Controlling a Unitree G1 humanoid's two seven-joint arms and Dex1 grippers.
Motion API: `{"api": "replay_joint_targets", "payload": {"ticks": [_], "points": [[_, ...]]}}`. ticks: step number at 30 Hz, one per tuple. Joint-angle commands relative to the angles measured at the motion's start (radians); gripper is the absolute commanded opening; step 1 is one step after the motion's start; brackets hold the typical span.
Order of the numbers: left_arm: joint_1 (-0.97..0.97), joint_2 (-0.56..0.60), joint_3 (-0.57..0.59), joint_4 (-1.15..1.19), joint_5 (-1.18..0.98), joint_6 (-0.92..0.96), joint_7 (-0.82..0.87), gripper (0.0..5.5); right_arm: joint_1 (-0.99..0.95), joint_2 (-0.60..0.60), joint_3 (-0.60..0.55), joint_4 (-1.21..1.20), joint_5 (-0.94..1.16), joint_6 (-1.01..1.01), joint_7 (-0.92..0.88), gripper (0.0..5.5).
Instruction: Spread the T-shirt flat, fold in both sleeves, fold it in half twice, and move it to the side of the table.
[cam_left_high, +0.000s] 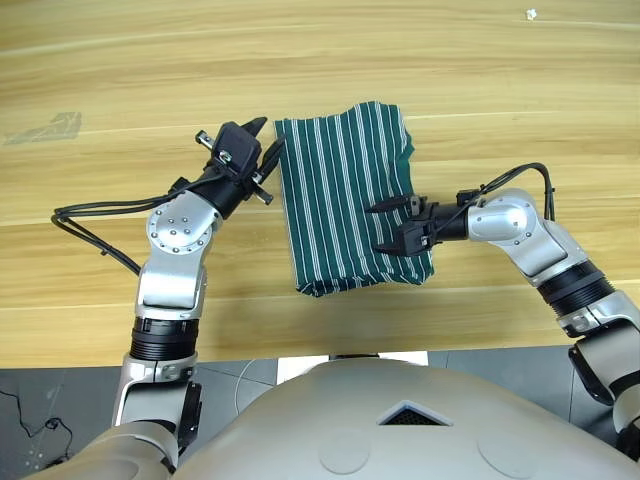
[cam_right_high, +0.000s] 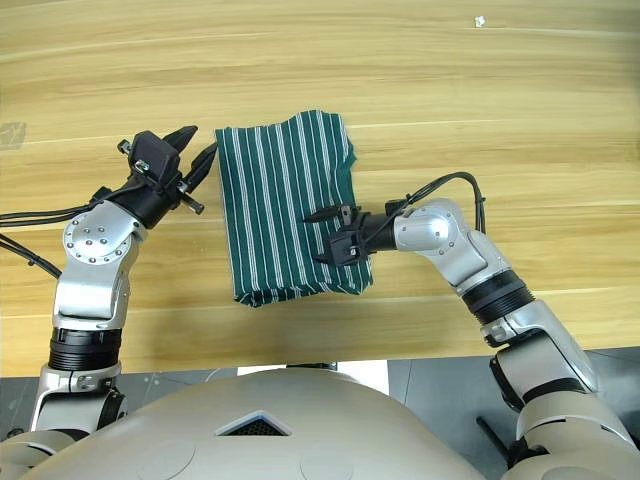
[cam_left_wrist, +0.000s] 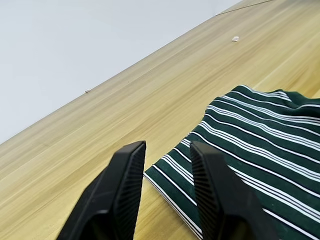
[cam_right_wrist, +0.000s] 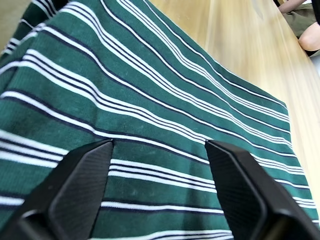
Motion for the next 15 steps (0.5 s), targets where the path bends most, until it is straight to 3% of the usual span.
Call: {"api": "replay_joint_targets", "payload": {"ticks": [1, 9, 15], "points": [[-0.015, 0.013, 0.029, 0.005, 0.004, -0.005, 0.008, 1.61, 0.050, 0.024, -0.054, -0.082, 0.139, 0.077, 0.056, 3.41], [0.019, 0.019, 0.028, -0.025, 0.020, -0.036, 0.008, 1.61, 0.031, 0.105, -0.260, -0.178, 0.294, 0.115, -0.030, 3.41], [0.273, 0.216, 0.012, -0.198, 0.210, -0.317, -0.066, 1.61, 0.277, -0.059, -0.422, -0.230, 0.342, 0.031, 0.010, 3.41]]}}
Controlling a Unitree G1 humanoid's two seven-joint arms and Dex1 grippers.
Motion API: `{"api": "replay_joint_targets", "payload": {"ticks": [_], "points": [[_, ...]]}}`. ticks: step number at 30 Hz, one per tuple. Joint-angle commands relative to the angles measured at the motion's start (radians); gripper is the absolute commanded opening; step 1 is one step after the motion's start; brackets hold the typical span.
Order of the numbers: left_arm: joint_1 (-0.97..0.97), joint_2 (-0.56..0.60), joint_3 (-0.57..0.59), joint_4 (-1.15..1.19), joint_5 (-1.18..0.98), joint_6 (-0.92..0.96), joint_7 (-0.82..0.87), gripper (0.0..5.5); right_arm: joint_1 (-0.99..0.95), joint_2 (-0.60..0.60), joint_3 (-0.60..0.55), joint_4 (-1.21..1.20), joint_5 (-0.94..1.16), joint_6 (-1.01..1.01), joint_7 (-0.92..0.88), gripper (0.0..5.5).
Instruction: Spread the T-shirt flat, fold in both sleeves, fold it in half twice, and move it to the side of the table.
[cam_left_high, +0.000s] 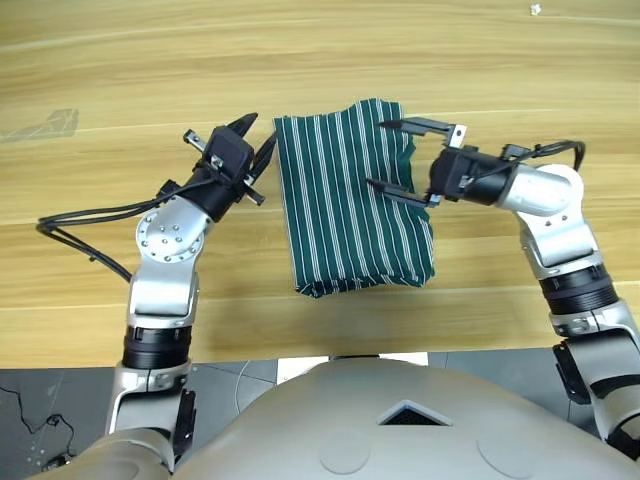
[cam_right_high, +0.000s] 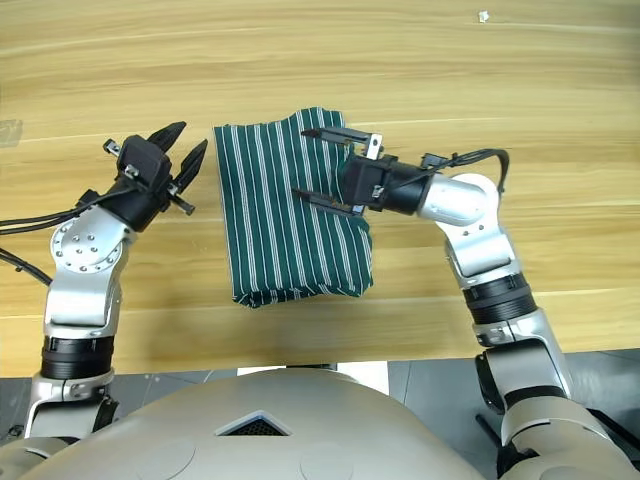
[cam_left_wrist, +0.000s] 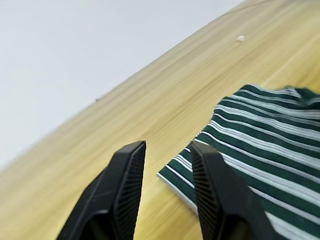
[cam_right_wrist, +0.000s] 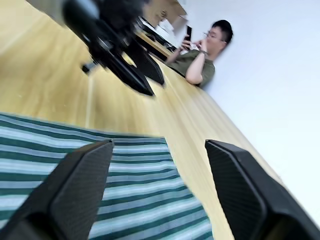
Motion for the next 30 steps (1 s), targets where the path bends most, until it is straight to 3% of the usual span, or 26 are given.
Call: {"api": "replay_joint_targets", "payload": {"ticks": [1, 6, 10, 22, 26, 30], "points": [[0.186, 0.141, 0.006, -0.117, 0.139, -0.192, -0.045, 1.61, 0.176, -0.131, -0.113, -0.039, 0.000, -0.095, 0.026, 3.41], [0.403, 0.236, 0.034, -0.140, 0.331, -0.399, -0.004, 1.61, 0.335, -0.269, -0.192, -0.053, -0.121, -0.296, 0.027, 3.41], [0.452, 0.277, 0.049, -0.085, 0.410, -0.483, 0.014, 1.61, 0.355, -0.317, -0.186, -0.014, -0.248, -0.430, 0.006, 3.41], [0.344, 0.284, -0.064, 0.066, 0.485, -0.541, -0.014, 1.61, 0.240, -0.253, -0.028, 0.210, -0.564, -0.609, -0.156, 3.41], [0.324, 0.280, -0.078, 0.065, 0.490, -0.540, -0.007, 2.21, 0.220, -0.253, 0.001, 0.222, -0.574, -0.611, -0.194, 3.44], [0.306, 0.297, -0.097, 0.061, 0.480, -0.536, -0.037, 2.21, 0.210, -0.248, 0.029, 0.223, -0.563, -0.601, -0.208, 3.44]]}}
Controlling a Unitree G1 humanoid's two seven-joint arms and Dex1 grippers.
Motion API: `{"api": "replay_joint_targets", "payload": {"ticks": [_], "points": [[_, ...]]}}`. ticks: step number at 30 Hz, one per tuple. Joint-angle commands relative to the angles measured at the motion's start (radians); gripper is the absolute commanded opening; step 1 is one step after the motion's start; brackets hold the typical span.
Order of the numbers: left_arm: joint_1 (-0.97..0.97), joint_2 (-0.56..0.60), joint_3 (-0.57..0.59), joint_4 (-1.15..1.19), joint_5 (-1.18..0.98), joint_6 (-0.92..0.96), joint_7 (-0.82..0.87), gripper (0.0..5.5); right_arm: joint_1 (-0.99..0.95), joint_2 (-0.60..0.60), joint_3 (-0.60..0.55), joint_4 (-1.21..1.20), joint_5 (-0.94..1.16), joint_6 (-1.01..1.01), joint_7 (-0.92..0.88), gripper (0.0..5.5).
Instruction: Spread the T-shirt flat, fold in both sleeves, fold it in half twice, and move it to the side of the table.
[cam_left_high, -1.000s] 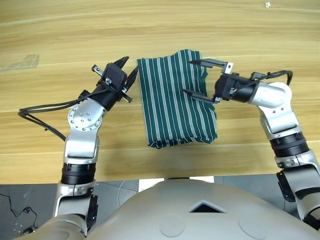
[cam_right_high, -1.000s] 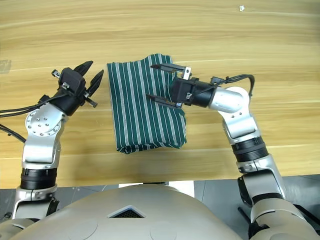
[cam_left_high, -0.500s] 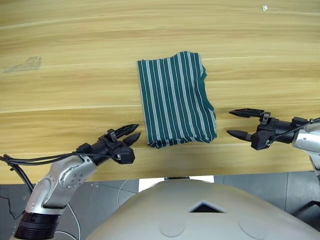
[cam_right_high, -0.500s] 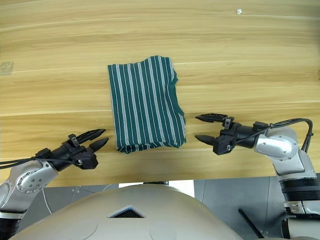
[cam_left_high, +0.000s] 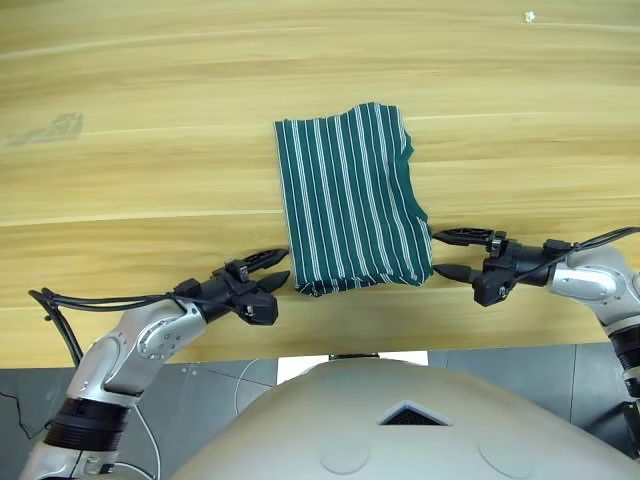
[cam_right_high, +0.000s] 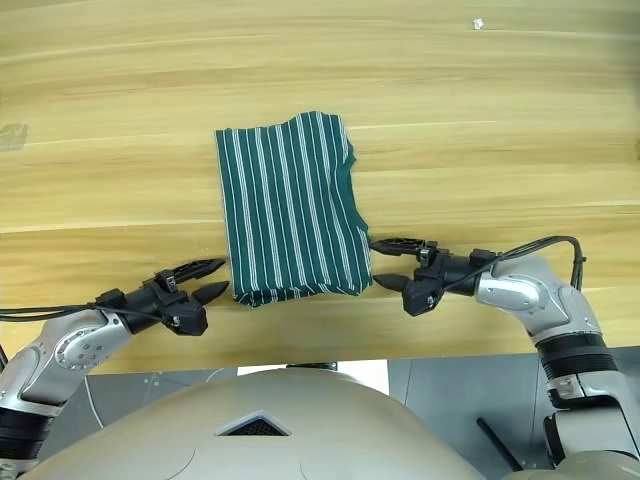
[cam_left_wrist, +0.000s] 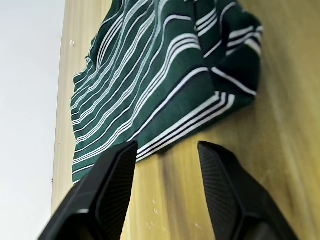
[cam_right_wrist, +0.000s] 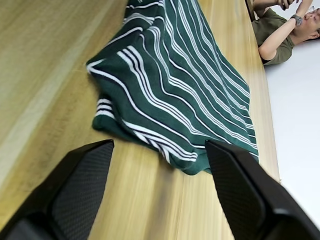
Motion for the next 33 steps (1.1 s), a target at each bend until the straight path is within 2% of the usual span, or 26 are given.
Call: {"api": "replay_joint_targets", "payload": {"ticks": [1, 7, 14, 26, 28, 33], "points": [[-0.008, 0.033, -0.030, 0.002, -0.001, 0.005, -0.054, 2.21, -0.005, 0.003, 0.045, 0.012, -0.023, 0.026, 0.010, 3.44], [0.000, 0.049, -0.069, 0.004, 0.002, -0.001, -0.086, 2.21, -0.007, -0.006, 0.092, 0.000, 0.010, 0.041, 0.019, 3.44], [-0.031, 0.048, -0.119, 0.016, 0.030, 0.008, -0.101, 2.26, -0.016, -0.023, 0.118, -0.004, 0.034, 0.050, 0.027, 2.23], [-0.034, 0.056, -0.153, 0.015, -0.001, 0.025, -0.119, 0.26, -0.040, -0.014, 0.133, 0.010, 0.034, 0.062, 0.032, 0.04], [-0.031, 0.057, -0.155, 0.009, -0.008, 0.029, -0.125, 0.06, -0.044, -0.011, 0.134, 0.013, 0.032, 0.064, 0.031, 0.00], [-0.033, 0.072, -0.136, 0.000, -0.042, 0.039, -0.139, 0.03, -0.051, -0.011, 0.150, 0.007, 0.102, 0.103, 0.075, 0.00]]}}
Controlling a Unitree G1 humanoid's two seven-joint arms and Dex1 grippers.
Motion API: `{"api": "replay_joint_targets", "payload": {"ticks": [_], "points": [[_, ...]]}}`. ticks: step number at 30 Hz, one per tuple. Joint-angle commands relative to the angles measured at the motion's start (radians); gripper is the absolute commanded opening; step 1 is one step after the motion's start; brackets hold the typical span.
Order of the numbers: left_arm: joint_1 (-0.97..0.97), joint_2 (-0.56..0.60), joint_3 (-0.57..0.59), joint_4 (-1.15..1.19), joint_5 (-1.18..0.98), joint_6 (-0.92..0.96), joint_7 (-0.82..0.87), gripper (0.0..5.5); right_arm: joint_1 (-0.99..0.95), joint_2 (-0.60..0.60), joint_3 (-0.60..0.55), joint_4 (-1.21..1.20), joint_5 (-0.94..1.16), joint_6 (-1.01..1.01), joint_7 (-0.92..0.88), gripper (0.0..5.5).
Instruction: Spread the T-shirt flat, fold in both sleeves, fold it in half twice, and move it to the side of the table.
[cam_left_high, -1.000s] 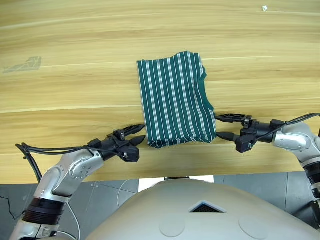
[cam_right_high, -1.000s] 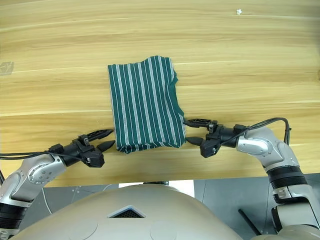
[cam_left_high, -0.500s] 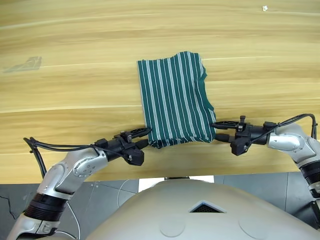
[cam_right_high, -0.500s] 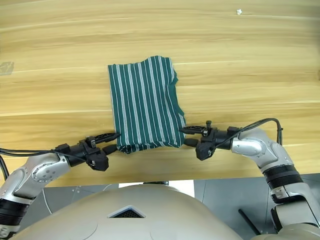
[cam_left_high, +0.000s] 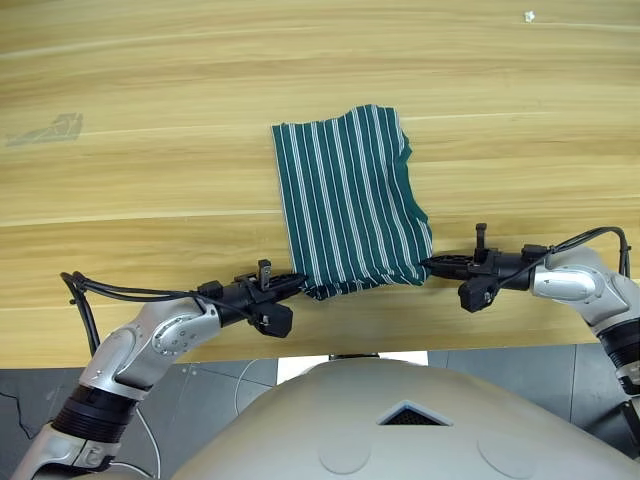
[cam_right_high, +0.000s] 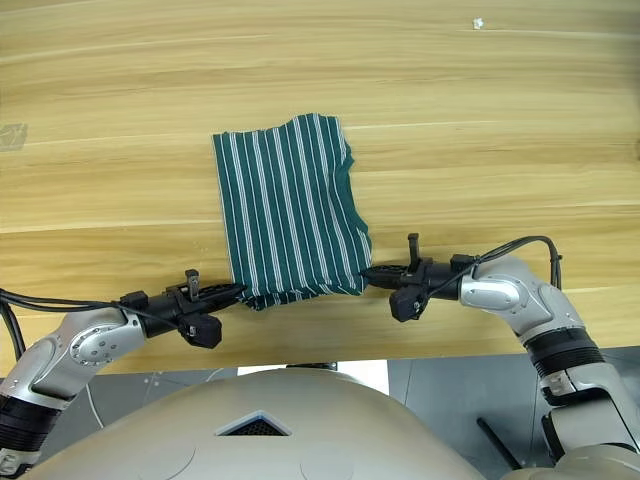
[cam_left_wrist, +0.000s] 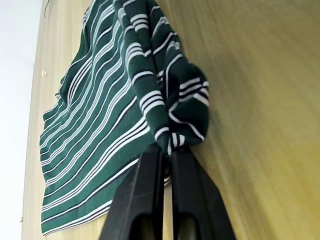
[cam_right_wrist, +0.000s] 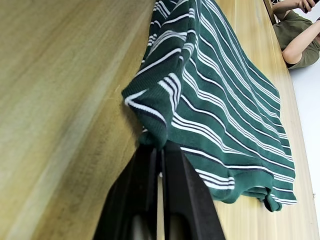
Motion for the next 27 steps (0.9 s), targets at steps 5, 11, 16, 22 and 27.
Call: {"api": "replay_joint_targets", "payload": {"ticks": [5, 11, 16, 22, 27], "points": [[0.072, 0.055, 0.029, -0.056, -0.195, 0.116, -0.122, 0.03, 0.034, -0.070, 0.028, -0.159, 0.453, 0.351, 0.297, 0.00], [0.199, 0.173, 0.142, -0.343, -0.580, 0.365, -0.317, 0.03, 0.061, -0.211, -0.076, -0.430, 0.888, 0.793, 0.544, 0.00], [0.316, 0.246, 0.283, -0.412, -0.702, 0.438, -0.424, 0.03, 0.093, -0.252, -0.170, -0.549, 1.034, 0.981, 0.623, 0.00], [0.351, 0.216, 0.368, -0.421, -0.829, 0.455, -0.494, 0.03, 0.115, -0.237, -0.243, -0.596, 1.049, 1.070, 0.672, 0.00], [0.226, 0.200, 0.412, -0.321, -0.880, 0.493, -0.506, 0.03, -0.052, -0.149, -0.199, -0.462, 0.886, 1.048, 0.676, 0.00]]}}
